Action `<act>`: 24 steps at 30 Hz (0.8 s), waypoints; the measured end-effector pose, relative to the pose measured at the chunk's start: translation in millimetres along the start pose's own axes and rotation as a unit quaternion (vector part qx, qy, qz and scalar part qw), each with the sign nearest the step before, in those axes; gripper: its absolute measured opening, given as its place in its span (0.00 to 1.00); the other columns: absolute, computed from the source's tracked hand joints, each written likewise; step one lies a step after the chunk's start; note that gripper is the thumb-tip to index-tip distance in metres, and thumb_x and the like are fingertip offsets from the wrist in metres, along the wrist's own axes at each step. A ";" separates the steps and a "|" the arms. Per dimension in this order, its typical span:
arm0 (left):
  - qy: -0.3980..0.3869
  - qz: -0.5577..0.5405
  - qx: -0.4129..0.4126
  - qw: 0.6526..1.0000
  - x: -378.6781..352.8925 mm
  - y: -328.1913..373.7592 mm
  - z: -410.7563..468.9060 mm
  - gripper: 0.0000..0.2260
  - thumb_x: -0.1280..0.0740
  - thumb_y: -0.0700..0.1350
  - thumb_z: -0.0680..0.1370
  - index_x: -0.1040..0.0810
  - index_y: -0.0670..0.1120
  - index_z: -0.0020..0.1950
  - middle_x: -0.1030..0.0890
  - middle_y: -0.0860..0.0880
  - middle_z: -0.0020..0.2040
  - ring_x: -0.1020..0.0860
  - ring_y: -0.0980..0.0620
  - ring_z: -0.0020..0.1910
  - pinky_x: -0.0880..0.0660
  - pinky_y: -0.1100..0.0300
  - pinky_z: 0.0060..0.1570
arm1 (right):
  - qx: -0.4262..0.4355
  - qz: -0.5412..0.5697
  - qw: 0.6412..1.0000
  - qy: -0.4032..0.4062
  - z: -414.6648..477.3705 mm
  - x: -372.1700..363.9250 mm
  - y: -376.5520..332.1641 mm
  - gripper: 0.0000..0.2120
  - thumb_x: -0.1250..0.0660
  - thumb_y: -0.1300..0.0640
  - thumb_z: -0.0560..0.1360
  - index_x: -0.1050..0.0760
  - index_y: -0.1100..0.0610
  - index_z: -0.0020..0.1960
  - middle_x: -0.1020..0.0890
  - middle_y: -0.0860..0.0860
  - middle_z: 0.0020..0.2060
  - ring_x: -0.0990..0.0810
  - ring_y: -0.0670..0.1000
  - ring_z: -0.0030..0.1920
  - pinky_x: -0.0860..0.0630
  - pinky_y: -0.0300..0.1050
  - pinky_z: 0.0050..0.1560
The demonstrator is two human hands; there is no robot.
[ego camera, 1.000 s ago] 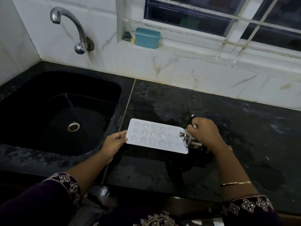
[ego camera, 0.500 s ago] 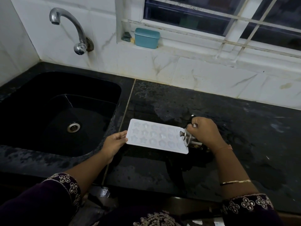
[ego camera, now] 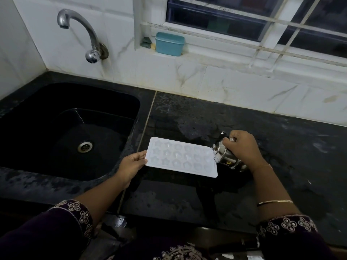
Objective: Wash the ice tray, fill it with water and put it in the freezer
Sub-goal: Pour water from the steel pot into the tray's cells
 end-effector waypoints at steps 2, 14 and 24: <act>0.001 0.000 0.000 1.000 -0.7 0.8 -0.5 0.17 0.37 0.31 0.77 0.26 0.38 0.66 0.19 0.44 0.58 0.19 0.48 0.56 0.21 0.61 0.51 | 0.010 -0.016 1.000 -0.007 4.0 -2.4 -6.1 0.20 0.34 0.62 0.71 0.41 0.56 0.27 0.34 0.55 0.25 0.36 0.53 0.29 0.42 0.45 0.29; -0.006 -0.008 0.000 1.000 -0.3 -2.0 1.1 0.17 0.37 0.31 0.77 0.26 0.38 0.66 0.19 0.43 0.59 0.20 0.48 0.56 0.22 0.58 0.55 | 0.054 -0.075 0.994 -0.050 16.2 -19.0 -29.7 0.19 0.36 0.60 0.74 0.40 0.55 0.28 0.35 0.51 0.25 0.38 0.50 0.27 0.43 0.43 0.28; 0.010 -0.011 0.000 1.000 -0.1 0.4 -0.9 0.16 0.37 0.31 0.77 0.26 0.38 0.65 0.19 0.43 0.58 0.20 0.48 0.55 0.25 0.53 0.59 | 0.054 -0.099 0.992 -0.057 17.1 -20.6 -27.4 0.19 0.36 0.60 0.74 0.40 0.54 0.28 0.34 0.51 0.25 0.36 0.49 0.27 0.41 0.42 0.29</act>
Point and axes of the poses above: each hand's wrist, its own z-axis towards the middle knuckle, its own x-axis out of the back of the hand, y = z × x, the point moved 8 cm from there along z, towards the middle knuckle
